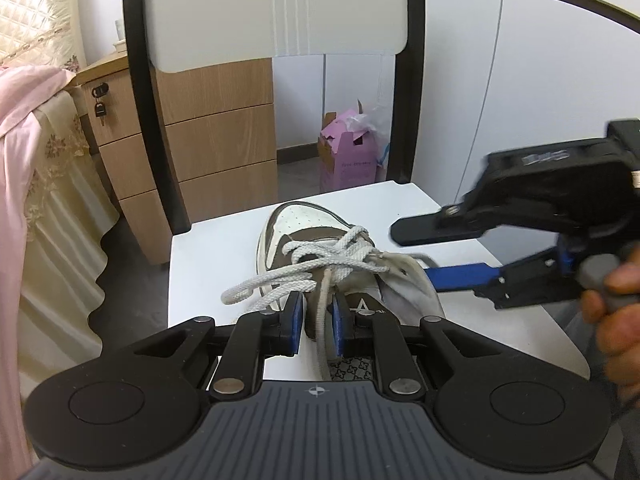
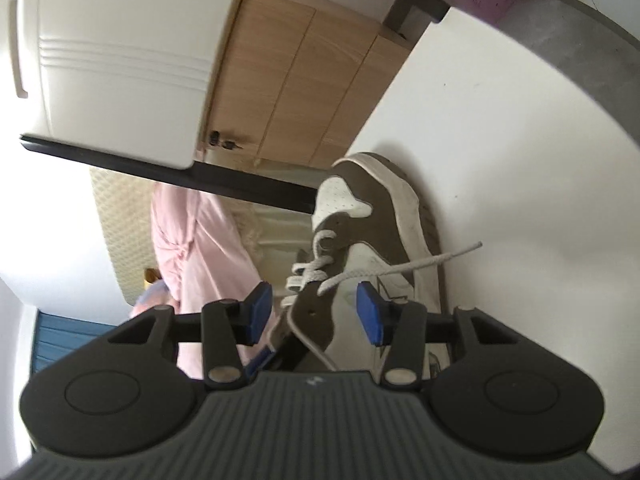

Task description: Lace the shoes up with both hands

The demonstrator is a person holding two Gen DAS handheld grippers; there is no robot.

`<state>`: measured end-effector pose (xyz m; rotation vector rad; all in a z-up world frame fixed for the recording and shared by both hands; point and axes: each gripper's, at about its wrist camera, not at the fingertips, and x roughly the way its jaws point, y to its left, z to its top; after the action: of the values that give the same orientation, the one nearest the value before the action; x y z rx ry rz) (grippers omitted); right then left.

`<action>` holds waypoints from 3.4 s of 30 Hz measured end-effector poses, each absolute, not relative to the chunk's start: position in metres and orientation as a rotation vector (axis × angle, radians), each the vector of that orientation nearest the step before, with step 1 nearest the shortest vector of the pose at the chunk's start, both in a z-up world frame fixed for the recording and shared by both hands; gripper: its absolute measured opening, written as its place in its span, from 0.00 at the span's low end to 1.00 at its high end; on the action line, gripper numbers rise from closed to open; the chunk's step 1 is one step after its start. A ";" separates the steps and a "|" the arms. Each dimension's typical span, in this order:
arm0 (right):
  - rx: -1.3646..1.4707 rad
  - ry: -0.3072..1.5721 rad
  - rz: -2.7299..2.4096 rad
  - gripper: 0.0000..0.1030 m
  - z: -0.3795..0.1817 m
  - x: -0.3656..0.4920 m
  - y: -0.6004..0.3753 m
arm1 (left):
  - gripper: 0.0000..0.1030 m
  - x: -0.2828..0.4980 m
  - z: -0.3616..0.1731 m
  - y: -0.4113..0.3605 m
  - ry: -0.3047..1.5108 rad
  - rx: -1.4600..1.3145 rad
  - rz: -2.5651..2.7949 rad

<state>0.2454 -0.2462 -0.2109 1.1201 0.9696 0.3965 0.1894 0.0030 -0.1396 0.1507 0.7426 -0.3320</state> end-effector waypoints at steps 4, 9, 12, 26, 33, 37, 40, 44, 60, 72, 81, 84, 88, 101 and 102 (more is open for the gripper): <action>1.129 0.966 0.348 0.24 -0.217 0.249 -0.244 | 0.18 0.192 -0.143 -0.002 0.735 0.180 -0.326; 1.053 0.913 0.368 0.02 -0.207 0.258 -0.248 | 0.18 0.198 -0.148 -0.002 0.753 0.175 -0.304; 1.007 0.900 0.377 0.02 -0.203 0.261 -0.252 | 0.18 0.201 -0.150 -0.002 0.765 0.169 -0.300; 0.913 0.688 0.063 0.02 -0.187 0.261 -0.349 | 0.18 0.206 -0.151 -0.002 0.804 0.139 -0.261; 0.859 0.651 0.022 0.07 -0.181 0.252 -0.368 | 0.18 0.206 -0.151 -0.003 0.805 0.144 -0.254; 0.849 0.628 -0.004 0.17 -0.175 0.247 -0.370 | 0.18 0.206 -0.151 -0.002 0.801 0.146 -0.258; 0.816 0.601 -0.025 0.55 -0.169 0.242 -0.367 | 0.18 0.206 -0.151 -0.001 0.800 0.142 -0.263; 0.801 0.593 0.012 0.67 -0.162 0.242 -0.356 | 0.18 0.205 -0.150 -0.001 0.795 0.147 -0.270; 1.098 0.910 0.459 0.75 -0.194 0.232 -0.253 | 0.24 0.198 -0.148 0.008 0.784 0.139 -0.312; 1.171 0.925 0.365 0.72 -0.211 0.248 -0.237 | 0.24 0.192 -0.143 0.014 0.758 0.121 -0.336; 1.141 0.892 0.319 0.03 -0.219 0.262 -0.238 | 0.24 0.195 -0.142 0.005 0.713 0.159 -0.332; 1.104 0.873 0.320 0.03 -0.215 0.264 -0.239 | 0.22 0.196 -0.143 0.004 0.712 0.144 -0.310; 1.061 0.849 0.296 0.03 -0.212 0.266 -0.245 | 0.09 0.197 -0.143 0.004 0.727 0.094 -0.293; 0.994 0.814 0.162 0.03 -0.210 0.253 -0.287 | 0.11 0.200 -0.141 0.008 0.751 0.030 -0.256; 0.974 0.822 0.168 0.03 -0.210 0.253 -0.286 | 0.11 0.200 -0.141 0.009 0.753 0.022 -0.257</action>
<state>0.2527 -0.2858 -0.2097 0.9741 0.8221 0.1682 0.2003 0.0088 -0.1412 0.0223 0.7535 -0.2575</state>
